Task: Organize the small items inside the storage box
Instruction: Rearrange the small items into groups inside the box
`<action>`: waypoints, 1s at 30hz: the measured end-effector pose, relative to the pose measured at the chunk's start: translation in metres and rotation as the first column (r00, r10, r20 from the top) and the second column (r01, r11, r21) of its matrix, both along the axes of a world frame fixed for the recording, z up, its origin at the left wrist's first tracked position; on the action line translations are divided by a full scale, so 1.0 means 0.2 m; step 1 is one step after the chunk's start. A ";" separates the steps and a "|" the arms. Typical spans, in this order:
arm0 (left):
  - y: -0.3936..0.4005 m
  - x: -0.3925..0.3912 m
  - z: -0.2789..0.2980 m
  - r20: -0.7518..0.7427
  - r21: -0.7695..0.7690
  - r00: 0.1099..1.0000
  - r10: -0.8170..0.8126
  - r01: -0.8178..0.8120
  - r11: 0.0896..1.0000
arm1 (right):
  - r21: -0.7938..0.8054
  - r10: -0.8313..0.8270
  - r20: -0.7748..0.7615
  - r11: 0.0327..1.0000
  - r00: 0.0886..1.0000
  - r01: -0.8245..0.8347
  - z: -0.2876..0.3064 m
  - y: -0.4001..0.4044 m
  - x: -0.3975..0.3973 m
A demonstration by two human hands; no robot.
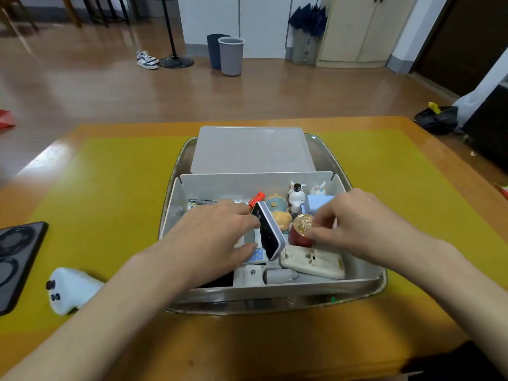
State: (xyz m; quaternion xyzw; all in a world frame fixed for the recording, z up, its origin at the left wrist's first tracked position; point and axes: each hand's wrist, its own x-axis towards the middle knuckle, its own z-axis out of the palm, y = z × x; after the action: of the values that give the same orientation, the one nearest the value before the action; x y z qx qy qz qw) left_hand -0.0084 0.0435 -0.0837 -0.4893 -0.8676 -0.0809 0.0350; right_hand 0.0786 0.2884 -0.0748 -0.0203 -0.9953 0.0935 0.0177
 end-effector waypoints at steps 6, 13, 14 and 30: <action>0.15 0.07 -0.09 0.084 -0.026 0.993 -0.088 0.090 0.996 | 0.384 0.086 0.278 0.903 0.957 -0.193 -0.10 -0.03 0.06; 0.22 0.02 -0.14 0.090 -0.061 0.992 -0.085 0.091 0.994 | 0.471 0.149 0.240 0.846 0.959 -0.249 -0.13 -0.04 0.04; 0.23 0.01 -0.14 0.095 -0.061 0.992 -0.086 0.092 0.994 | 0.465 0.156 0.236 0.849 0.959 -0.253 -0.12 -0.03 0.05; 0.34 0.02 -0.20 0.146 -0.202 0.950 -0.274 0.300 0.932 | -0.292 -0.103 -0.014 0.952 0.995 0.095 0.17 0.27 0.20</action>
State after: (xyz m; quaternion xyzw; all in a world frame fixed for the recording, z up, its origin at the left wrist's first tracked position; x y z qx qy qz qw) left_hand -0.0050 0.1120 -0.1242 -0.6064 -0.7908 -0.0159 -0.0823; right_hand 0.1196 0.3420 -0.0415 -0.0713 -0.9680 0.2384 0.0336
